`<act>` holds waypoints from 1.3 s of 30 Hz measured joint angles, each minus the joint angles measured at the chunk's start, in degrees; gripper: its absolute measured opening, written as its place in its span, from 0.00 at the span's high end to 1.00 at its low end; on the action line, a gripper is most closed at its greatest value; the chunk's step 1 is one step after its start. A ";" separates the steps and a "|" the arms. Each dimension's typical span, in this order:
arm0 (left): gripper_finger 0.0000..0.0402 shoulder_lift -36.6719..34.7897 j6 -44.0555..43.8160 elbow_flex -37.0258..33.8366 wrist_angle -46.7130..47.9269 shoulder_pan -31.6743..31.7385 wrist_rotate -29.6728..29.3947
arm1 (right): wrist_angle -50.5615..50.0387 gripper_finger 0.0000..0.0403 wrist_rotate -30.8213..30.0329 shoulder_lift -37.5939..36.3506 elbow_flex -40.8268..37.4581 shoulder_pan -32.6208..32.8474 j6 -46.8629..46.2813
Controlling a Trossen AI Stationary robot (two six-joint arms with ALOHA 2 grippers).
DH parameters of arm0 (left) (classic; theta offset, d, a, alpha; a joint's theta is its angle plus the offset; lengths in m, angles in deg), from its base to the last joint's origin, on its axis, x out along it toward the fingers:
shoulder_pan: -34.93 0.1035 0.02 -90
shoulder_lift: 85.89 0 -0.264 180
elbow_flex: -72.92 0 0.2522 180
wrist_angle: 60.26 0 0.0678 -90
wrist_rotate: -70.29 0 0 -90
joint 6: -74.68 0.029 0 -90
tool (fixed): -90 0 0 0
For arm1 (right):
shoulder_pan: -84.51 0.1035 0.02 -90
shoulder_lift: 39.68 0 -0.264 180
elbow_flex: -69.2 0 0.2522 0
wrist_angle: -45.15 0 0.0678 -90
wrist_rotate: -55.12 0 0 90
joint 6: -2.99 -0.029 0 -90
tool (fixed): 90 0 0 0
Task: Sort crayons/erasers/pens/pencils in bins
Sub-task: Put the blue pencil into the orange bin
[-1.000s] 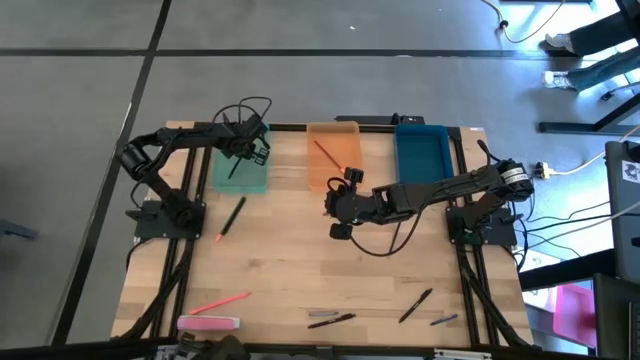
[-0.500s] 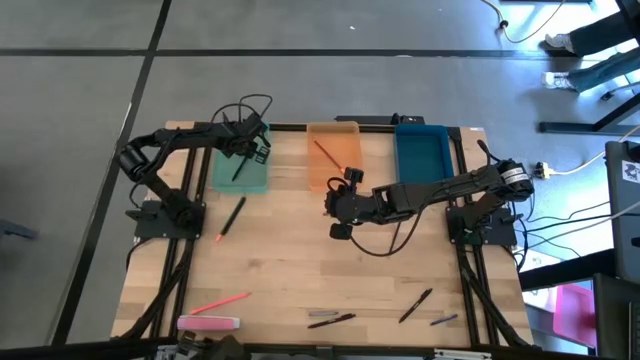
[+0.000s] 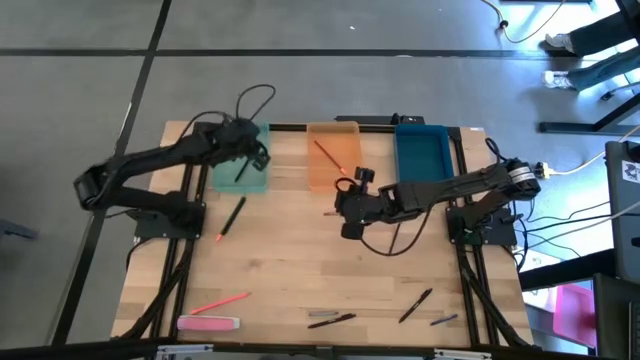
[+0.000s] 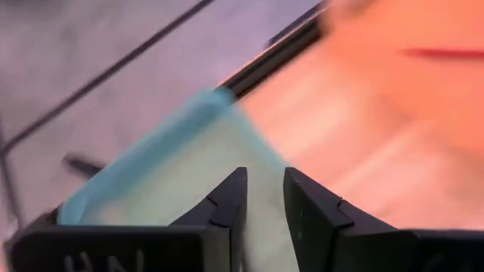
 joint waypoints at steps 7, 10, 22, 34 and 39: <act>0.80 -5.14 -2.85 0.02 1.80 -16.07 0.59 | -9.10 0.77 1.68 -0.27 0.00 1.81 -13.54; 0.80 -5.08 -3.41 0.02 1.90 -21.95 0.60 | -14.66 0.77 1.09 -0.10 -0.02 2.43 -23.18; 0.80 -4.60 -9.48 0.00 1.97 -37.58 -1.63 | -31.43 0.77 7.81 -0.07 -3.11 0.19 -62.45; 0.80 -4.60 -10.65 0.00 1.75 -41.30 -4.19 | -26.98 0.77 19.78 -0.03 -15.48 -11.07 -67.76; 0.80 -4.60 -10.67 0.00 1.76 -41.30 -4.21 | -26.35 0.77 24.95 -0.03 -18.59 -15.74 -67.81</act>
